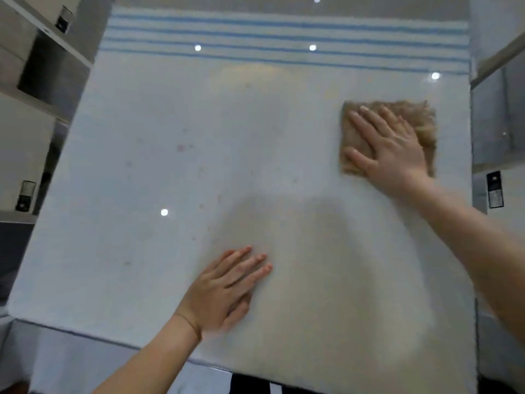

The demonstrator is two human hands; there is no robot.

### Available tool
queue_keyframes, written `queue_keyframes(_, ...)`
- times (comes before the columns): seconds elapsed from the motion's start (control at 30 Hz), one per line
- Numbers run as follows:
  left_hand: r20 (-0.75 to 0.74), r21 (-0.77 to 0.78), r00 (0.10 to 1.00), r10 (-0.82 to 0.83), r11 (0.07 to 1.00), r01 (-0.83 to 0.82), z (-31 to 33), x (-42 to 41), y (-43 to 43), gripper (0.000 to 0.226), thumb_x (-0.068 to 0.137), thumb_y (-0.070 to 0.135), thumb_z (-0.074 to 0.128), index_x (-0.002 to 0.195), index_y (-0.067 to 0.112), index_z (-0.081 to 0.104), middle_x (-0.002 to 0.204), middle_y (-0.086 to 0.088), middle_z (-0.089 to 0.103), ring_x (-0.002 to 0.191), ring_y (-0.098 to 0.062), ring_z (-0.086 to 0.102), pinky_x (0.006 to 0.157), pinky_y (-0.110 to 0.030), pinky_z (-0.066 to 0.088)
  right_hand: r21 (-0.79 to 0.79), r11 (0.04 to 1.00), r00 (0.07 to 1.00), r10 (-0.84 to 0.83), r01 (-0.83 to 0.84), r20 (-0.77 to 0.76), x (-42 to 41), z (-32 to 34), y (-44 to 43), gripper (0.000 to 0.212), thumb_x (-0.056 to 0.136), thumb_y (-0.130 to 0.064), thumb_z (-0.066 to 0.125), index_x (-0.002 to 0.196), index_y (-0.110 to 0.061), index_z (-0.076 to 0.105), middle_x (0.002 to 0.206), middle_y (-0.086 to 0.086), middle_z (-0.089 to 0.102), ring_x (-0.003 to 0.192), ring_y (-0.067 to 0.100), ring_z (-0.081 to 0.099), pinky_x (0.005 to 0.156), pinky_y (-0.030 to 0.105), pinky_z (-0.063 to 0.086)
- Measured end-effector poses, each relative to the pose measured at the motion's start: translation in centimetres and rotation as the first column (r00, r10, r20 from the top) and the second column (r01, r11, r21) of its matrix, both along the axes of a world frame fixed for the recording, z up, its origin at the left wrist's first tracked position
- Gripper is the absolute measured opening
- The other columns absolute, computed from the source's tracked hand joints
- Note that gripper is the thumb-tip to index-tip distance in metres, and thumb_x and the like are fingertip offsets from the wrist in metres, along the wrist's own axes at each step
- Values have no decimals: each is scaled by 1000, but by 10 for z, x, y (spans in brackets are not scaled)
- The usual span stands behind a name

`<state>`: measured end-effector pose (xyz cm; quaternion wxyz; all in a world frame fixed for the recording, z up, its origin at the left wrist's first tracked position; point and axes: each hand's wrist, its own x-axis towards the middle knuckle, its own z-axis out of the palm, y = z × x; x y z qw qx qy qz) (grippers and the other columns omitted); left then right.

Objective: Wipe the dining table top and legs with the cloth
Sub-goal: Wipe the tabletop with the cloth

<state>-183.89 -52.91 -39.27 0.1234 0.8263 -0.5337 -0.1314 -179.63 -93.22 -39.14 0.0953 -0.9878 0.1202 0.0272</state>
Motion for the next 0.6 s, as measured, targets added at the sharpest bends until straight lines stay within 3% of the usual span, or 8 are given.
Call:
queue_keyframes(0.17,21,4,1000,8,1000,-8,-2,0,0,61,84,30,48,144,23,43,152,2,39,143,-24,33,116,-40,27,-19,959,959,-282,281,-41,130,2,-19,71,91,-64,24,153,-33,14,162,-5,14,150,25,6,121,43,5)
queue_keyframes(0.23,11,-4,1000,15,1000,-15,-3,0,1,59,85,29,46,144,23,43,152,3,39,142,-23,33,116,-40,29,7,954,951,-299,301,-76,156,3,2,71,91,-64,23,154,-32,12,163,-6,9,150,26,1,121,43,2)
queue_keyframes(0.4,9,4,1000,19,1000,-19,-3,-1,1,59,86,29,46,145,22,42,153,3,36,144,-23,29,113,-43,33,45,989,989,142,-140,-38,103,4,93,70,89,-58,31,153,-29,22,160,-2,22,149,28,11,120,43,7)
queue_keyframes(0.47,17,2,1000,15,1000,-15,-1,-1,0,59,86,28,46,144,21,43,153,2,37,144,-24,29,113,-44,33,59,952,954,300,-299,-16,33,6,121,72,87,-58,35,152,-27,26,159,-2,25,149,29,14,120,45,11)
queue_keyframes(0.6,38,22,999,9,1000,-10,-1,-2,0,60,87,31,44,146,22,39,153,1,36,144,-24,30,114,-44,31,101,897,895,439,-431,-80,-143,8,159,76,86,-58,48,153,-30,23,160,-9,20,150,26,11,118,47,16)
